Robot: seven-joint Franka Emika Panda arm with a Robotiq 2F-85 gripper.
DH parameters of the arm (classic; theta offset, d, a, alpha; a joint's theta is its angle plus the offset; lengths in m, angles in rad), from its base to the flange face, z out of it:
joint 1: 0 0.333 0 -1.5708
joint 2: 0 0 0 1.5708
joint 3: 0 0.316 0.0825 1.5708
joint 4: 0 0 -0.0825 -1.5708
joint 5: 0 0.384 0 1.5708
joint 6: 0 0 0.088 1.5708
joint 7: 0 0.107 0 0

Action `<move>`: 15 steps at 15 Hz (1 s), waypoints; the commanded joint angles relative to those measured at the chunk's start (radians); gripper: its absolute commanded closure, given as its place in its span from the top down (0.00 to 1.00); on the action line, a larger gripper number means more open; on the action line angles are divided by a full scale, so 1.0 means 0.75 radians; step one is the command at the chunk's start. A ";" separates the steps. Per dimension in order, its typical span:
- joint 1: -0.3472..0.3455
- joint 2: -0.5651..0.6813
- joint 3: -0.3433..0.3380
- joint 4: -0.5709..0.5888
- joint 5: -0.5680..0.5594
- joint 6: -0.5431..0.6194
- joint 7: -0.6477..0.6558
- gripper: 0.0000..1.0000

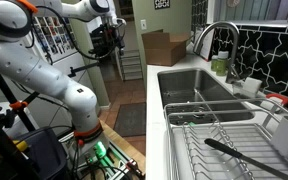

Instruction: Take the sponge out of the sink

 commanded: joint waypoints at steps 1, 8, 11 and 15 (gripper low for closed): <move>0.034 0.007 -0.023 0.003 -0.013 -0.003 0.016 1.00; 0.034 0.007 -0.023 0.003 -0.013 -0.003 0.016 1.00; -0.038 0.057 -0.075 0.018 -0.029 0.007 0.082 1.00; -0.174 0.024 -0.300 0.003 -0.072 0.018 0.064 1.00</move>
